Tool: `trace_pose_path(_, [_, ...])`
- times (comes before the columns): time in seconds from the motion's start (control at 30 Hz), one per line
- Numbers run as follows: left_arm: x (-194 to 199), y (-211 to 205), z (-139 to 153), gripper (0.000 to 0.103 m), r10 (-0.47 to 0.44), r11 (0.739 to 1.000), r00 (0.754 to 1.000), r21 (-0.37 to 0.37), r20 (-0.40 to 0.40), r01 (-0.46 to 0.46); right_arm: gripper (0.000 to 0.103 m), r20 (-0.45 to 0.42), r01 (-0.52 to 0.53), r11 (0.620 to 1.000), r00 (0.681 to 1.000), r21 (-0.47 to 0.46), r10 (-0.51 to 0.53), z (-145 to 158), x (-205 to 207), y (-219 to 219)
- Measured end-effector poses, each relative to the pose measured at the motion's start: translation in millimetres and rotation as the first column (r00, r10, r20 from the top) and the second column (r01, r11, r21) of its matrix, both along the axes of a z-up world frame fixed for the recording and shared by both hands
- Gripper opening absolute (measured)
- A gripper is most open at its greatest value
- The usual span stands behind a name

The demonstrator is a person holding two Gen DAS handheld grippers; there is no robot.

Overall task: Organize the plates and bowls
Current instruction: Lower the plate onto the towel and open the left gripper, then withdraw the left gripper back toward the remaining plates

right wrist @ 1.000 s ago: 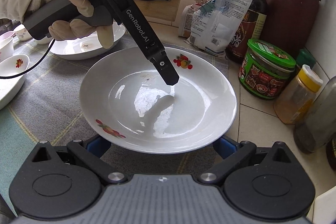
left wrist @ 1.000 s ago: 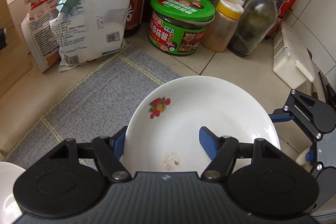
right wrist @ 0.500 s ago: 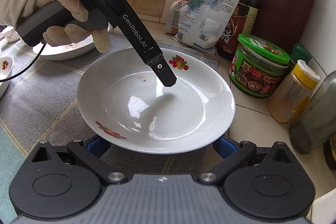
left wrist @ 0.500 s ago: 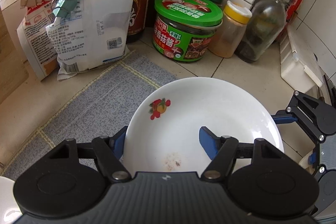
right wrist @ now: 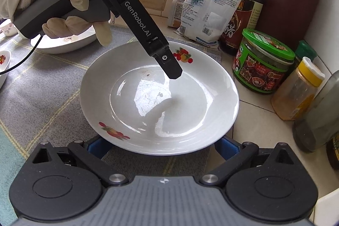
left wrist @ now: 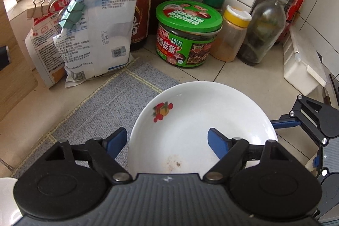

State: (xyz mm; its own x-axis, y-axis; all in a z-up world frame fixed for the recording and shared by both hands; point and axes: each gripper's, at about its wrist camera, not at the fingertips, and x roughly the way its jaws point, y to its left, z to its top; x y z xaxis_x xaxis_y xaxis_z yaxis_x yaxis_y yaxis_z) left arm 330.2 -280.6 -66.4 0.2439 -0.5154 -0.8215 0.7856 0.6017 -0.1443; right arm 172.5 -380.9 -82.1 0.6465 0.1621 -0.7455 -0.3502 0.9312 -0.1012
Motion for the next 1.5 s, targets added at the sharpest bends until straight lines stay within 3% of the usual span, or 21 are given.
trace_pose_path(0.3, [-31,30,39,0.088,0.05,0.998,0.996,-0.037,0.068,-0.047,0.103,0.001,0.063,0.998,0.998,0.02,-0.063,15,-27,4])
trace_pose_path(0.63, [-118,68,78,0.091,0.112,0.991,0.974,-0.101,0.195,-0.093,0.103,0.042,0.059,0.997,0.997,0.041,-0.06,31,-71,36])
trace_pose_path(0.83, [-183,83,81,0.092,0.128,0.99,0.946,-0.093,0.296,-0.105,0.103,0.058,0.051,0.997,0.997,0.057,-0.055,40,-103,51])
trace_pose_path(1.07, [-241,99,79,0.093,0.177,0.983,0.925,-0.108,0.337,-0.149,0.103,0.073,0.091,0.99,0.992,0.107,-0.1,48,-132,53])
trace_pose_path(1.3, [-280,113,68,0.094,0.269,0.963,0.9,-0.117,0.342,-0.243,0.103,0.037,0.124,0.978,0.991,0.166,-0.132,40,-152,52])
trace_pose_path(1.5, [-306,128,56,0.094,0.379,0.925,0.88,-0.148,0.286,-0.35,0.103,0.01,0.11,0.977,0.993,0.183,-0.114,33,-165,53])
